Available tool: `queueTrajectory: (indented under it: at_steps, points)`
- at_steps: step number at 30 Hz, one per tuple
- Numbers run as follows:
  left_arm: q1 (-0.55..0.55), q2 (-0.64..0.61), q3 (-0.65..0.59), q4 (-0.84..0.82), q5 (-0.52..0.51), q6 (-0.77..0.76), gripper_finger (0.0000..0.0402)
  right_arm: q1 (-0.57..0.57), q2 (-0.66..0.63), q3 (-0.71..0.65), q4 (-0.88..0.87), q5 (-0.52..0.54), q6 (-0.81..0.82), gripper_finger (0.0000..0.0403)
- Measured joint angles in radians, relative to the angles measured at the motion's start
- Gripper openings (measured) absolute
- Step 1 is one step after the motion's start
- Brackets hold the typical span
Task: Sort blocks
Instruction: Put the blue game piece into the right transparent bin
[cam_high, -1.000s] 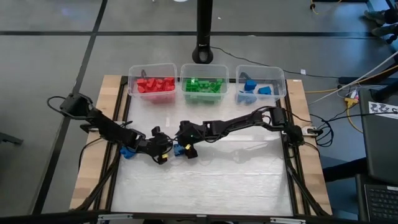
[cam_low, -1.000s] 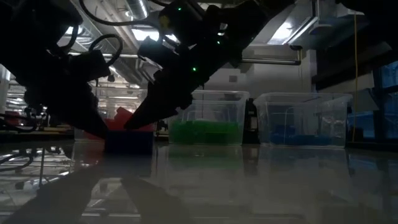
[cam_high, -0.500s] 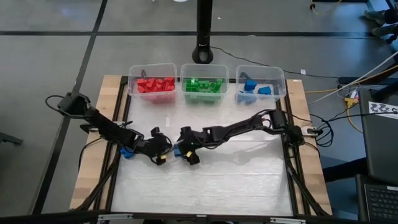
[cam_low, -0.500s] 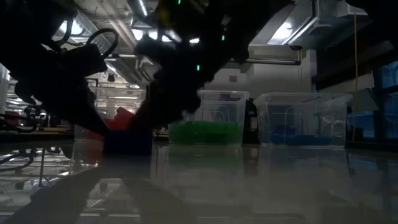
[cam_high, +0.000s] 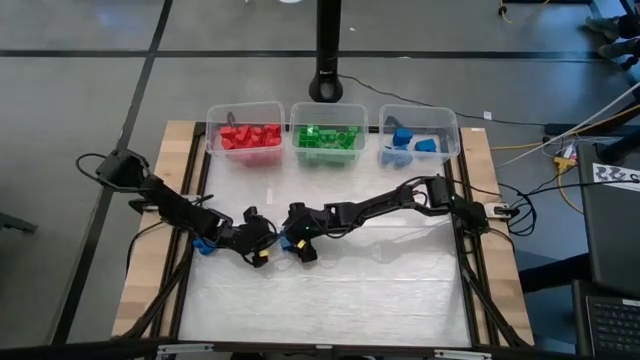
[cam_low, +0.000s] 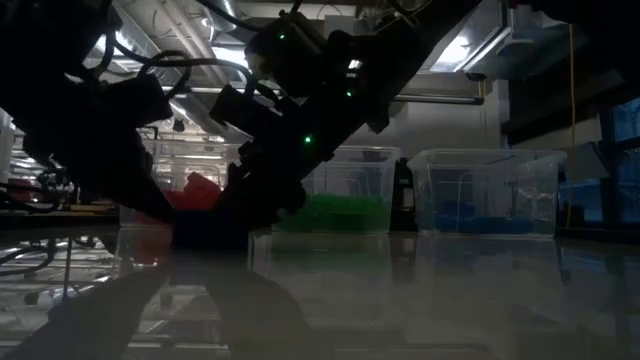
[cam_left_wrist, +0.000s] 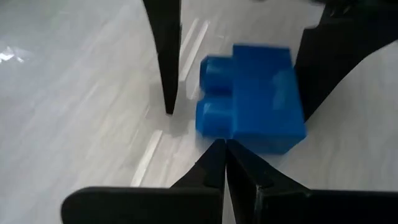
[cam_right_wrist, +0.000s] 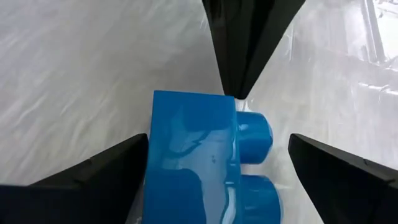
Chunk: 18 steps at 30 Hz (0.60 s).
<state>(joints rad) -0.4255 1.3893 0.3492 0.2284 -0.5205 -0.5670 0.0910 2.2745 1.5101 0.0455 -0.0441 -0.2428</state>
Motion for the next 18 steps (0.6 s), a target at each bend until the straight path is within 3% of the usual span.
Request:
queueTrajectory:
  at_steps: [18]
  points:
    - [0.001, 0.079, 0.000, 0.069, 0.000, 0.014, 0.0004, 0.001, 0.000, 0.004, -0.049, 0.023, 0.015, 0.0379]
